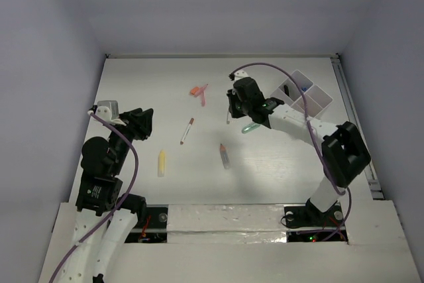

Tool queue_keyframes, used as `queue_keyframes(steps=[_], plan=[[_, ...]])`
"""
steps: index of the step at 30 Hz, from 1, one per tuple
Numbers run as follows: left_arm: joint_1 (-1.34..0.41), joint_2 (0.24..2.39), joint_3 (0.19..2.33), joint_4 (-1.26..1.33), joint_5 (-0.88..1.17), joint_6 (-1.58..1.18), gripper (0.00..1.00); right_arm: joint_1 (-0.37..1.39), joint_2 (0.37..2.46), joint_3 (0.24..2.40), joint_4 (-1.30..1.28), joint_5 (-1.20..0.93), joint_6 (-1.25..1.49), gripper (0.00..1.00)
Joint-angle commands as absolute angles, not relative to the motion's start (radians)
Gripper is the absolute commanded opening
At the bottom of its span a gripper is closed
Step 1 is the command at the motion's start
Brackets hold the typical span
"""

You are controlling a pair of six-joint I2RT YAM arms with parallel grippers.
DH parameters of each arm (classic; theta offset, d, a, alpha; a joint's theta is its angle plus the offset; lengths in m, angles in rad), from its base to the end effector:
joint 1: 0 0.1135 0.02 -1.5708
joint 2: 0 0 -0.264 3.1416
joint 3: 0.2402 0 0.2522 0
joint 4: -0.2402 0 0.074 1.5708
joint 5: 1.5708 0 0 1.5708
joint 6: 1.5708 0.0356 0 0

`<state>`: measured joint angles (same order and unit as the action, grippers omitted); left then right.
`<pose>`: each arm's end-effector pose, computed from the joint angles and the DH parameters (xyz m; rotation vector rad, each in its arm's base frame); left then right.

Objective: Sort the stationery into containers
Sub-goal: Pick up the pen from the center of the board.

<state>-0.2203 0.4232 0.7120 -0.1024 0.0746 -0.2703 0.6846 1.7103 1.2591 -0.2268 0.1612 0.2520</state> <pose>0.1015 -0.0255 0.3695 0.0280 1.3999 -0.4604 0.3044 0.2411 0.2537 -0.3991 2.2230 0.3249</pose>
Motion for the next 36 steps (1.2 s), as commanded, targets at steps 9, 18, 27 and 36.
queue_keyframes(steps=[9, 18, 27, 36], plan=[[-0.212, 0.445, 0.709, -0.041, 0.094, -0.27, 0.32, 0.575, 1.418, 1.092, -0.173, 0.235, 0.282, 0.22], [-0.202, 0.448, 0.707, -0.038, 0.107, -0.27, 0.32, 0.566, 1.238, 1.0, -0.039, 0.218, 0.293, 0.22], [-0.202, 0.445, 0.71, -0.025, 0.133, -0.267, 0.46, 0.566, 1.072, 0.914, 0.074, 0.166, 0.299, 0.25], [-0.202, 0.425, 0.758, -0.008, 0.141, -0.287, 0.75, 0.566, 0.848, 0.812, 0.109, 0.056, 0.308, 0.56]])
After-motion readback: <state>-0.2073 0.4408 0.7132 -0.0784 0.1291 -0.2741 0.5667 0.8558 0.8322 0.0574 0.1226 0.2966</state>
